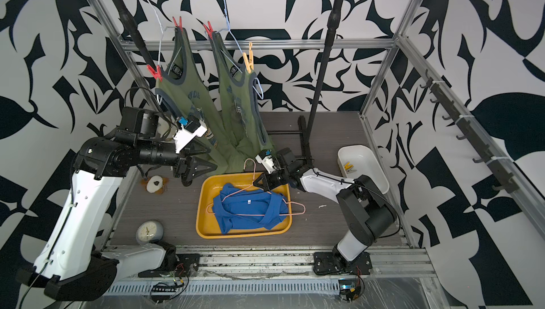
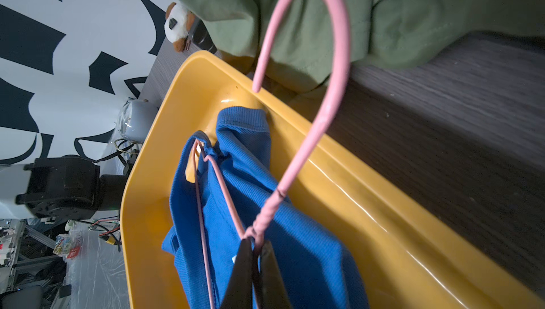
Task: Remove the clothespins securing tank tops to the hanger
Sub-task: Pick up the hanger from the basket.
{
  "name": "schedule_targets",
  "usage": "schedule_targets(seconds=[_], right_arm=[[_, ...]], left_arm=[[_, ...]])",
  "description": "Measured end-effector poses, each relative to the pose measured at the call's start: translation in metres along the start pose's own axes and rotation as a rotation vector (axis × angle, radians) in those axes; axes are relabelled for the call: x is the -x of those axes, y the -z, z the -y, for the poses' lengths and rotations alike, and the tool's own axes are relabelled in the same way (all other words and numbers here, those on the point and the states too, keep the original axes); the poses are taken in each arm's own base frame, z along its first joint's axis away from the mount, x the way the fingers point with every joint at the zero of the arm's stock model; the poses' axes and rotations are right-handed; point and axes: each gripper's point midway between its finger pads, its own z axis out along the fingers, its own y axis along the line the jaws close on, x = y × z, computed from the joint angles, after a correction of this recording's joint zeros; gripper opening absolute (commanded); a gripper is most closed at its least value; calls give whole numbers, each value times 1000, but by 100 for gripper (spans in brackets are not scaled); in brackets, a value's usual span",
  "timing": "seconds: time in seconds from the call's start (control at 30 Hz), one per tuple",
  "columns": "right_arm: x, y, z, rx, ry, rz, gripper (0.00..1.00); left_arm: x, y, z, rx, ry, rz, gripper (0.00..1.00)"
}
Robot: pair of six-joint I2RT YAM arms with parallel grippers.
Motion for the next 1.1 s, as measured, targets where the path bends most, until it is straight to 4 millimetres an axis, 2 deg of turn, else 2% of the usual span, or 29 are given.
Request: schedule_targets(seconds=[0.23,0.47,0.7,0.83,1.1], right_arm=[[7,13,-13,0,55,21,0],[25,38,-32,-24,131,92,0],[43,70,-55,-41,210,196,0],[48,87,-67,-42,241,236,0],[57,119,-92,-42,297,324,0]], left_arm=[[8,1,-21,107,32,20,80],[-1,-6,-37,167,82,-3,78],[-24,-15,-55,236,161,-56,73],[-42,-20,-66,285,206,-93,72],[-66,-29,-77,328,264,-134,70]])
